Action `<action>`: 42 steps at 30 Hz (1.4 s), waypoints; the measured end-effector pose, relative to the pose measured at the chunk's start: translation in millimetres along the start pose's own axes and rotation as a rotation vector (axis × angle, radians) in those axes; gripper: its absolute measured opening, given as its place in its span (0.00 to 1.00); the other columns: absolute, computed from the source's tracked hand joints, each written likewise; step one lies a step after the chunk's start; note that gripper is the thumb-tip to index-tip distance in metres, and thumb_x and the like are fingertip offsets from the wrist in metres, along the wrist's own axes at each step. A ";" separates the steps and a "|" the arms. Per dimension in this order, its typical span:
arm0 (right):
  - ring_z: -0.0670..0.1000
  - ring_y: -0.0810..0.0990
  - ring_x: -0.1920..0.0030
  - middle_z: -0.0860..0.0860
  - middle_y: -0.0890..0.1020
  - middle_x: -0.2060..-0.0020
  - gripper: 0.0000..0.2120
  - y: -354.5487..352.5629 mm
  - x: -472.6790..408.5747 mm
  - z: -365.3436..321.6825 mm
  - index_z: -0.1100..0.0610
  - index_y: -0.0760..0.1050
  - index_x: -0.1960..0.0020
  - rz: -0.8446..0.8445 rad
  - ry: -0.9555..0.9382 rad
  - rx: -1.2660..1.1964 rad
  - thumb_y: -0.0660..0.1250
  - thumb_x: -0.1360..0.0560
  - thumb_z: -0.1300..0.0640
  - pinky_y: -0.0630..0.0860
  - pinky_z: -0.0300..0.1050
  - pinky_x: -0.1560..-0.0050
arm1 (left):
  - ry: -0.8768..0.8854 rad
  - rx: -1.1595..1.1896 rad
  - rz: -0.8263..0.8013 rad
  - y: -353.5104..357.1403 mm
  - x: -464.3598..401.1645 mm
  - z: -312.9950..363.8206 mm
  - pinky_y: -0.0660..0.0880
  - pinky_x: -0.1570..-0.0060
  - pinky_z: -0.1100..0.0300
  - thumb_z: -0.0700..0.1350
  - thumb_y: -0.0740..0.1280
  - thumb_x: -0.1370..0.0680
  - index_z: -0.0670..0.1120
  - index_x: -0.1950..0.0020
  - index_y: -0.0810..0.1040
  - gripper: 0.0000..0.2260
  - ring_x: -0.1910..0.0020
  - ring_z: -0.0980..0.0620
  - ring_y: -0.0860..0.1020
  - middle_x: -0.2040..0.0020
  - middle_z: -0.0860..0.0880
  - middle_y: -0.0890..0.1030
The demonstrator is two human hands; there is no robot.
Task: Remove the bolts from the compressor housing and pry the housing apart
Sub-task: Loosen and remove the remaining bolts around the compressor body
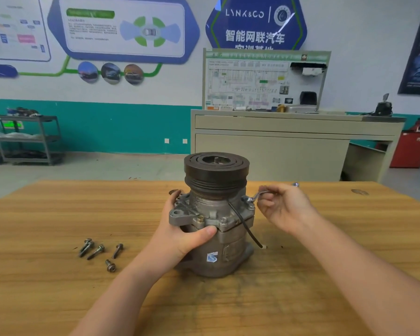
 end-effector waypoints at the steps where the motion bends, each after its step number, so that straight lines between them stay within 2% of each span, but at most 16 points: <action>1: 0.46 0.71 0.78 0.56 0.77 0.73 0.08 2.4 -0.1 -0.3 0.62 0.68 0.55 -0.051 0.025 -0.028 0.54 0.19 0.65 0.68 0.35 0.80 | 0.002 0.005 -0.003 0.1 -0.2 -0.8 0.71 0.53 0.78 0.60 0.79 0.44 0.58 0.23 0.49 0.57 0.44 0.76 0.73 0.38 0.67 0.71; 4: 0.47 0.78 0.73 0.57 0.82 0.69 0.06 2.4 9.0 -16.2 0.61 0.69 0.53 -0.133 -0.131 -0.097 0.57 0.18 0.60 0.75 0.36 0.73 | -0.002 0.017 -0.017 0.3 -0.6 -1.7 0.71 0.55 0.80 0.60 0.78 0.46 0.57 0.23 0.50 0.57 0.47 0.77 0.73 0.38 0.65 0.72; 9: 0.50 0.80 0.70 0.59 0.82 0.64 0.07 12.3 57.2 -42.0 0.59 0.66 0.57 -0.188 -0.629 0.309 0.57 0.19 0.62 0.79 0.41 0.68 | -0.010 -0.015 0.009 -2.0 -0.6 -1.3 0.71 0.53 0.76 0.60 0.79 0.45 0.59 0.26 0.52 0.54 0.46 0.76 0.73 0.39 0.66 0.72; 13: 0.53 0.81 0.70 0.62 0.81 0.61 0.07 14.8 78.2 -42.4 0.60 0.65 0.57 -0.211 -0.736 0.439 0.58 0.20 0.63 0.79 0.43 0.67 | -0.015 -0.025 0.017 -2.0 0.2 -1.1 0.72 0.56 0.76 0.60 0.78 0.44 0.62 0.28 0.52 0.52 0.49 0.78 0.73 0.40 0.67 0.72; 18: 0.52 0.82 0.69 0.56 0.83 0.62 0.08 13.7 91.6 -41.6 0.59 0.67 0.57 -0.235 -0.915 0.625 0.61 0.24 0.55 0.80 0.43 0.66 | -0.021 -0.032 0.006 -1.4 1.5 1.1 0.72 0.56 0.78 0.63 0.77 0.46 0.62 0.29 0.51 0.52 0.49 0.77 0.73 0.40 0.66 0.72; 22: 0.45 0.82 0.65 0.48 0.81 0.67 0.08 26.0 111.2 -35.6 0.44 0.71 0.55 -0.276 -1.221 1.015 0.62 0.22 0.42 0.79 0.39 0.66 | -0.024 -0.051 0.011 -0.8 2.6 2.0 0.71 0.54 0.76 0.63 0.77 0.46 0.62 0.29 0.50 0.53 0.46 0.76 0.73 0.40 0.66 0.72; 24: 0.43 0.80 0.68 0.44 0.79 0.69 0.13 34.1 116.6 -34.1 0.47 0.70 0.56 -0.251 -1.326 1.093 0.63 0.24 0.38 0.76 0.37 0.69 | -0.027 -0.048 0.009 -0.7 2.5 2.5 0.71 0.54 0.76 0.63 0.77 0.46 0.62 0.28 0.50 0.54 0.46 0.75 0.73 0.39 0.66 0.71; 26: 0.43 0.78 0.71 0.43 0.76 0.72 0.15 44.8 117.0 -33.6 0.49 0.68 0.60 -0.235 -1.342 1.084 0.64 0.24 0.38 0.72 0.33 0.71 | -0.026 -0.048 0.003 -0.7 2.5 3.1 0.71 0.53 0.75 0.63 0.77 0.46 0.61 0.27 0.49 0.55 0.44 0.72 0.72 0.39 0.66 0.71; 28: 0.47 0.78 0.72 0.49 0.75 0.74 0.16 50.6 111.9 -35.0 0.48 0.66 0.64 -0.190 -1.287 1.029 0.64 0.24 0.41 0.70 0.33 0.73 | -0.025 -0.043 -0.001 -0.4 2.2 3.0 0.71 0.53 0.75 0.61 0.78 0.43 0.59 0.25 0.49 0.55 0.44 0.72 0.72 0.39 0.66 0.71; 31: 0.59 0.78 0.69 0.58 0.73 0.75 0.20 41.6 96.3 -37.2 0.59 0.66 0.67 -0.043 -1.143 0.920 0.64 0.22 0.49 0.73 0.49 0.68 | -0.023 -0.041 -0.003 -0.4 1.7 1.9 0.71 0.54 0.75 0.56 0.78 0.39 0.57 0.23 0.49 0.52 0.44 0.72 0.72 0.39 0.66 0.71; 33: 0.62 0.77 0.68 0.62 0.73 0.75 0.19 35.3 91.2 -36.4 0.63 0.65 0.66 0.012 -1.077 0.889 0.64 0.21 0.56 0.71 0.53 0.68 | -0.023 -0.041 0.004 -1.0 1.2 1.1 0.71 0.54 0.76 0.55 0.77 0.39 0.56 0.23 0.50 0.52 0.45 0.74 0.73 0.39 0.66 0.71; 35: 0.54 0.74 0.72 0.57 0.73 0.74 0.17 31.0 87.2 -36.4 0.60 0.66 0.67 0.054 -1.048 0.949 0.65 0.22 0.57 0.70 0.50 0.71 | -0.022 -0.037 0.006 -1.0 1.3 1.0 0.71 0.55 0.77 0.55 0.77 0.38 0.55 0.23 0.50 0.52 0.47 0.76 0.73 0.39 0.65 0.71; 36: 0.48 0.71 0.72 0.52 0.72 0.75 0.16 30.2 85.6 -37.2 0.58 0.67 0.67 0.077 -1.047 1.018 0.66 0.22 0.56 0.68 0.42 0.71 | -0.022 -0.036 0.003 -0.5 1.5 1.3 0.71 0.55 0.77 0.55 0.78 0.38 0.55 0.23 0.49 0.52 0.46 0.76 0.73 0.39 0.65 0.71; 37: 0.44 0.71 0.72 0.48 0.71 0.75 0.16 29.5 83.0 -36.9 0.56 0.68 0.68 0.102 -1.037 1.092 0.67 0.23 0.55 0.66 0.36 0.72 | -0.023 -0.033 0.002 -0.3 1.4 1.6 0.71 0.55 0.77 0.56 0.79 0.38 0.55 0.23 0.49 0.53 0.47 0.76 0.73 0.39 0.65 0.71; 39: 0.42 0.72 0.73 0.48 0.74 0.77 0.15 25.2 78.1 -33.7 0.56 0.71 0.68 0.129 -0.965 1.169 0.67 0.24 0.53 0.67 0.34 0.72 | -0.027 -0.017 0.009 -0.4 1.7 1.7 0.71 0.56 0.78 0.54 0.81 0.37 0.53 0.23 0.49 0.54 0.47 0.75 0.73 0.39 0.65 0.71; 42: 0.50 0.78 0.71 0.53 0.78 0.74 0.19 18.9 79.1 -27.9 0.57 0.73 0.67 0.130 -0.909 1.137 0.61 0.21 0.48 0.77 0.53 0.67 | -0.031 -0.021 0.003 0.9 1.6 2.8 0.72 0.54 0.77 0.53 0.77 0.38 0.52 0.22 0.49 0.53 0.44 0.71 0.72 0.38 0.64 0.70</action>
Point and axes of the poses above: each hand's wrist, its own x-axis away from the middle knuckle, its own y-axis out of the palm, z = x × y, the point moved 7 cm from there along -x, towards the middle knuckle
